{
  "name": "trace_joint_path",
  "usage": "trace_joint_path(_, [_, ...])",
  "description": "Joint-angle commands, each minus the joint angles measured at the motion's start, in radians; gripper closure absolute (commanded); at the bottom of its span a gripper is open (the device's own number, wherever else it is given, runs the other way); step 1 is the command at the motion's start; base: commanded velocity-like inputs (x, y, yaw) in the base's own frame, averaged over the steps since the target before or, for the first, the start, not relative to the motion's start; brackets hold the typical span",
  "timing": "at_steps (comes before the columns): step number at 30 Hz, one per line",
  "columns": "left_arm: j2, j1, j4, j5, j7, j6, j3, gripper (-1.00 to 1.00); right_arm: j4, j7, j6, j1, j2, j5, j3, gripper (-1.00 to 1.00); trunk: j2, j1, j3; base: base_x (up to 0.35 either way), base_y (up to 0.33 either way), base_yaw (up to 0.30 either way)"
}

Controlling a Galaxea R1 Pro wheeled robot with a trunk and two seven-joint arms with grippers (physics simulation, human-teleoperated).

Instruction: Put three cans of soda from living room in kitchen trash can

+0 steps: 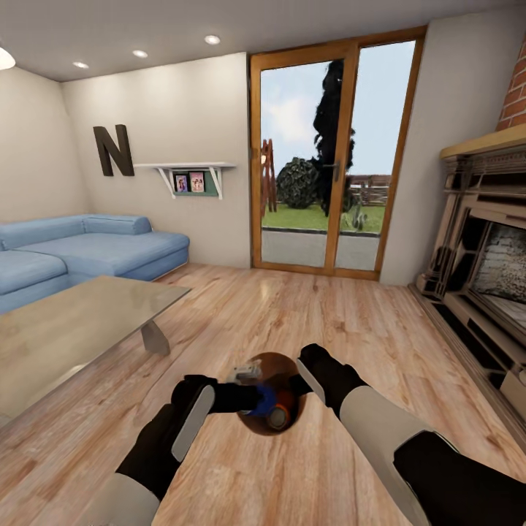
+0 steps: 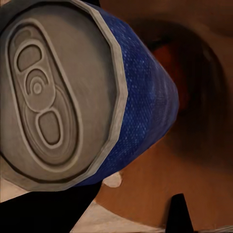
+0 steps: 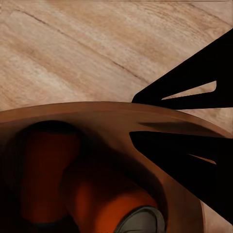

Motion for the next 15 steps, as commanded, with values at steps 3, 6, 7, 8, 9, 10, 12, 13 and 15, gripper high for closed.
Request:
trace_joint_path(3, [0.0,-0.001,0.074,0.001,0.0,-0.075,-0.025,1.0,-0.001,0.003,0.001,-0.001,0.008,-0.003,-0.002,1.0,0.0,0.0,0.0,0.0,0.0,0.0])
trace_joint_path(6, [0.0,-0.001,0.095,0.001,-0.001,-0.099,-0.033,1.0,-0.003,0.003,0.001,-0.001,0.015,-0.003,-0.001,1.0,0.0,0.0,0.0,0.0,0.0,0.0])
trace_joint_path(7, [0.001,-0.001,0.098,0.001,-0.001,-0.103,-0.035,1.0,-0.003,0.003,0.001,-0.001,0.015,-0.003,-0.001,1.0,0.0,0.0,0.0,0.0,0.0,0.0])
trace_joint_path(8, [0.001,-0.001,0.103,0.0,-0.001,-0.11,-0.037,1.0,-0.005,0.003,0.002,-0.001,0.015,-0.003,0.006,1.0,0.0,0.0,0.0,0.0,0.0,0.0])
trace_joint_path(9, [0.001,-0.001,0.105,0.0,-0.001,-0.113,-0.038,1.0,-0.006,0.003,0.003,-0.001,0.015,-0.003,0.013,1.0,0.0,0.0,0.0,0.0,0.0,0.0])
trace_joint_path(10, [0.001,-0.001,0.106,0.0,-0.001,-0.114,-0.038,1.0,-0.006,0.003,0.003,-0.001,0.015,-0.004,0.016,1.0,0.0,0.0,0.0,0.0,0.0,0.0])
trace_joint_path(12, [0.002,-0.001,0.108,0.0,-0.001,-0.12,-0.039,1.0,-0.007,0.003,0.003,-0.001,0.015,-0.005,0.023,1.0,0.0,0.0,0.0,0.0,0.0,0.0])
trace_joint_path(13, [0.002,-0.001,0.109,-0.001,-0.001,-0.13,-0.039,1.0,-0.007,0.003,0.004,-0.001,0.015,-0.005,0.026,1.0,0.0,0.0,0.0,0.0,0.0,0.0])
trace_joint_path(15, [0.002,-0.001,0.11,-0.001,-0.001,-0.143,-0.039,1.0,-0.007,0.003,0.006,-0.001,0.015,-0.006,0.029,1.0,0.0,0.0,0.0,0.0,0.0,0.0])
